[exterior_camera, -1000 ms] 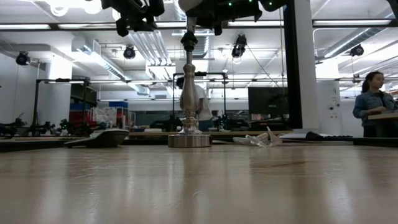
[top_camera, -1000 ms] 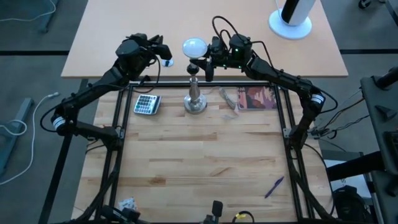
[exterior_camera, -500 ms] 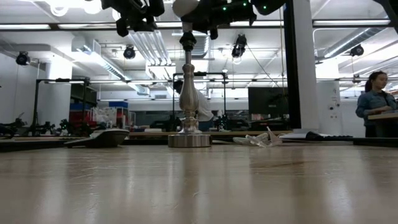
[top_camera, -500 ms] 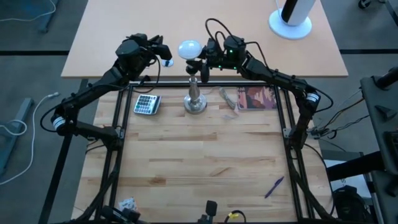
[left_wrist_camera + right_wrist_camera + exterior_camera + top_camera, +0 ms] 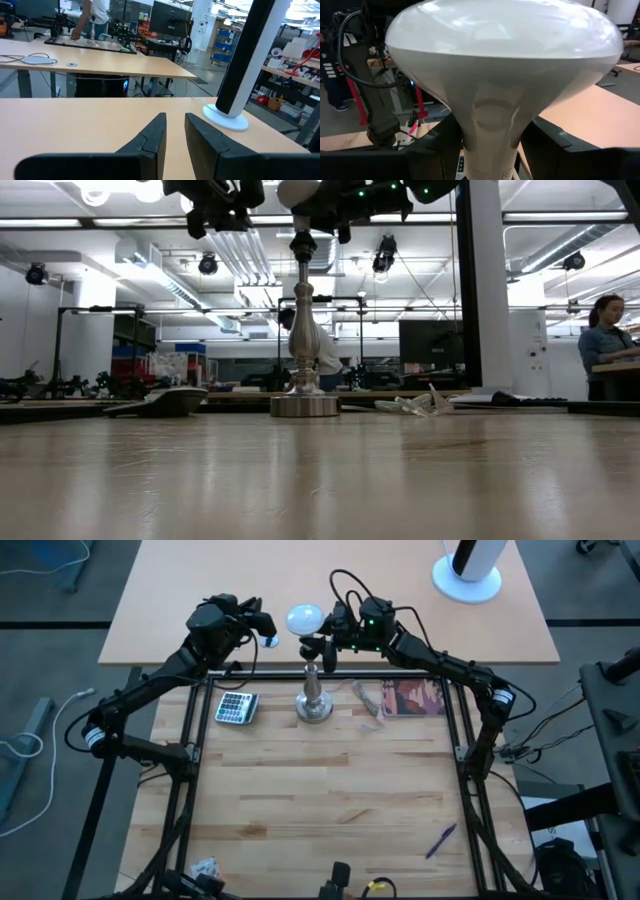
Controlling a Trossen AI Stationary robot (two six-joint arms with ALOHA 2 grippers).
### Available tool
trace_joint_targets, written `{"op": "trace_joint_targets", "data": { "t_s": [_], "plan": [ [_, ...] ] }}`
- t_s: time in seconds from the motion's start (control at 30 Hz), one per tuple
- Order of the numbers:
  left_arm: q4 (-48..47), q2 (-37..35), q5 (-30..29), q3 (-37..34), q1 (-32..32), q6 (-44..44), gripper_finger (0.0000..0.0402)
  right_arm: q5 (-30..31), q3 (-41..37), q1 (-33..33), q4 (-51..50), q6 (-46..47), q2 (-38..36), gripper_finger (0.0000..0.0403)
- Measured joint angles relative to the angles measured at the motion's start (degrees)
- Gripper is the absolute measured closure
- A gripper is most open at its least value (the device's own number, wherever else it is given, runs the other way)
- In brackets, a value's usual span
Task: Screw lightbulb
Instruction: Insert the lightbulb into the table lamp
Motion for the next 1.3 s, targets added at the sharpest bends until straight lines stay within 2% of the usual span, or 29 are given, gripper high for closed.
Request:
{"op": "trace_joint_targets", "data": {
  "t_s": [0.17,0.27,0.73,0.87,1.0,1.13,1.2,1.3],
  "plan": [
    [0.0,0.0,0.0,0.0,0.0,0.1,0.0340,0.8,-0.2,0.0,-0.9,0.4,0.2,0.0185],
    [-0.5,0.0,0.0,0.0,0.0,0.1,0.0334,1.2,-0.3,0.0,-1.7,0.3,0.5,0.0174],
    [-0.2,2.9,2.0,-0.1,0.0,-1.6,0.0319,1.0,-0.2,0.0,-1.3,-0.3,0.2,0.0257],
    [3.1,2.9,4.6,-0.2,0.0,-0.7,0.0319,0.7,-0.2,0.0,-1.1,-0.5,0.2,0.0258],
    [5.2,1.5,7.3,-0.2,0.0,3.2,0.0319,0.7,-0.1,0.0,-1.4,-0.2,0.2,0.0246],
    [5.5,-0.2,7.9,-0.2,0.0,8.9,0.0319,0.8,-0.1,0.0,-1.3,0.3,0.2,0.0255],
    [5.9,-0.8,10.9,-0.2,0.1,12.4,0.0319,0.8,-0.2,0.0,-1.3,0.2,0.2,0.0259],
    [7.7,-1.6,20.3,-0.2,0.0,16.3,0.0319,0.8,-0.3,-0.1,-1.3,0.2,0.2,0.0259]
  ]
}}
